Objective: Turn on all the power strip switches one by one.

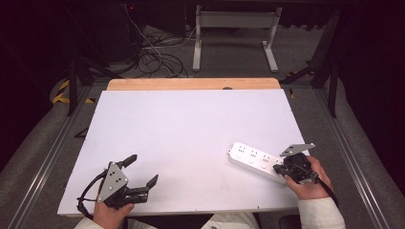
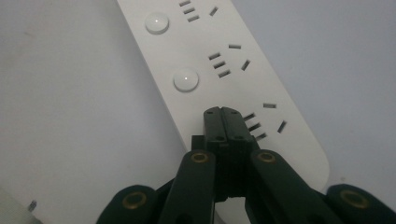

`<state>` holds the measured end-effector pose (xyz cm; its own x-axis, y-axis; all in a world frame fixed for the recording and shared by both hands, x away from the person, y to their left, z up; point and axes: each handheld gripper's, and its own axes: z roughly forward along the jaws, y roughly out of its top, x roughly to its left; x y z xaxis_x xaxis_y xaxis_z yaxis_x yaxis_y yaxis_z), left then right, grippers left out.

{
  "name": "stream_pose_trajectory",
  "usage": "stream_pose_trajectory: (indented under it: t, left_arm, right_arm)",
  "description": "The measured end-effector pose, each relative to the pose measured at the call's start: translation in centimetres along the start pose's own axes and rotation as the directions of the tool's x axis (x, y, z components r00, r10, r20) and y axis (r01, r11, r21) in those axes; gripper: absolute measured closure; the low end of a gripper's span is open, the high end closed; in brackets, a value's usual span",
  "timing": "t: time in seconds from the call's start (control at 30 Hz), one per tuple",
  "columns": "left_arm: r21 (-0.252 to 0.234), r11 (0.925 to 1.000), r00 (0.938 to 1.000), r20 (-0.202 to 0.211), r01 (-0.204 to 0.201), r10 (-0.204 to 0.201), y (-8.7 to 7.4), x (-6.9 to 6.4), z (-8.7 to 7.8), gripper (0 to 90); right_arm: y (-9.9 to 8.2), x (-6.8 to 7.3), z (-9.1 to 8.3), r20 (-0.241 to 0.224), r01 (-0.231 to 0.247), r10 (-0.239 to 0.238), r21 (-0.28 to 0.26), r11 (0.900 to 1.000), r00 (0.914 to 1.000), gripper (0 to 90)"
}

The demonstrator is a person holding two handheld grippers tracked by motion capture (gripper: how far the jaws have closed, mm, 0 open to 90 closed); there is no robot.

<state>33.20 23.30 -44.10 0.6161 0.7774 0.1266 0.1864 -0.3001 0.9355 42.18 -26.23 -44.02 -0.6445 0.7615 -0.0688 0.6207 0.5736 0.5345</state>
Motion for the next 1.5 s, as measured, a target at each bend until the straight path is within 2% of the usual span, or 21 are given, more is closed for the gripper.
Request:
stream_pose_trajectory:
  t: [0.1, 0.2, 0.3, 0.37, 0.5, 0.6, 0.67, 0.73, 1.2, 1.3, 1.33, 1.37, 1.4, 1.43, 1.5]
  left_arm:
    - [0.0, 1.0, 1.0, 0.001, 0.004, -0.004, 0.0, -0.1, 0.0, 11.5]
    - [0.0, 1.0, 1.0, -0.001, 0.005, -0.005, 0.0, 0.0, 0.0, 11.5]
    - [0.002, 1.0, 1.0, 0.001, 0.005, -0.005, 0.0, 0.0, 0.0, 11.5]
    - [0.001, 1.0, 1.0, 0.001, 0.004, -0.004, 0.0, -0.1, 0.1, 11.5]
    - [0.001, 1.0, 1.0, -0.003, 0.006, -0.006, 0.0, 0.0, 0.0, 11.5]
    - [-0.003, 1.0, 1.0, -0.003, 0.009, -0.009, 0.0, 0.0, 0.0, 11.5]
    - [0.002, 1.0, 1.0, -0.003, 0.006, -0.006, 0.0, 0.1, 0.1, 11.5]
    - [0.001, 1.0, 1.0, -0.003, 0.007, -0.007, 0.0, 0.0, 0.1, 11.5]
    - [-0.003, 1.0, 1.0, -0.003, 0.0, 0.0, 0.0, 0.1, 0.0, 11.5]
    - [-0.003, 1.0, 1.0, -0.003, 0.0, 0.0, 0.0, 0.1, 0.0, 11.5]
    - [-0.003, 1.0, 1.0, -0.003, 0.002, -0.002, 0.0, 0.1, 0.0, 11.5]
    - [-0.004, 1.0, 1.0, -0.002, 0.007, -0.007, 0.0, 0.1, 0.1, 11.5]
    - [-0.004, 1.0, 1.0, -0.002, 0.007, -0.007, 0.0, 0.1, 0.1, 11.5]
    - [-0.003, 1.0, 1.0, -0.004, 0.003, -0.003, 0.0, 0.1, 0.0, 11.5]
    - [-0.006, 1.0, 1.0, -0.006, 0.007, -0.007, 0.1, 0.2, -0.1, 11.4]
  right_arm:
    - [0.0, 0.3, 0.1, 0.017, 0.009, -0.009, 0.0, 1.0, 0.9998, 90.0]
    - [-0.2, 0.2, 0.1, 0.013, -0.003, 0.003, -0.008, 1.0, 0.9999, 90.0]
    - [-0.2, 0.3, 0.2, 0.021, 0.005, -0.005, -0.002, 1.0, 0.9998, 90.0]
    - [-0.2, 0.3, 0.2, 0.004, 0.004, -0.004, -0.009, 0.9999, 1.0, 90.0]
    - [-0.2, 0.3, 0.2, 0.003, 0.003, -0.003, -0.012, 0.9999, 1.0, 90.0]
    - [-0.4, 0.1, -0.8, 0.009, 0.0, 0.001, -0.077, 0.997, 1.0, 90.0]
    - [-0.2, 0.0, -2.2, -0.007, -0.012, 0.011, -0.154, 0.988, 0.9999, 90.0]
    - [0.0, 0.1, -3.1, 0.009, -0.002, 0.004, -0.192, 0.9814, 0.9999, 90.0]
    - [0.1, 0.4, -2.9, 0.014, 0.006, -0.003, -0.185, 0.9827, 0.9999, 90.0]
    - [0.1, 0.4, -3.0, 0.016, 0.016, -0.013, -0.196, 0.9805, 0.9998, 90.0]
    - [0.1, 0.5, -3.1, 0.013, 0.016, -0.013, -0.203, 0.979, 0.9998, 86.3]
    - [0.2, 0.5, -3.2, 0.013, 0.019, -0.016, -0.213, 0.9768, 0.9998, 77.3]
    - [0.3, 0.6, -3.4, 0.01, 0.019, -0.017, -0.24, 0.9706, 0.9998, 68.2]
    - [0.3, 0.6, -3.4, 0.01, 0.019, -0.017, -0.24, 0.9706, 0.9998, 68.2]
    - [0.5, 0.8, -3.7, 0.009, 0.029, -0.027, -0.275, 0.961, 0.9996, 58.8]
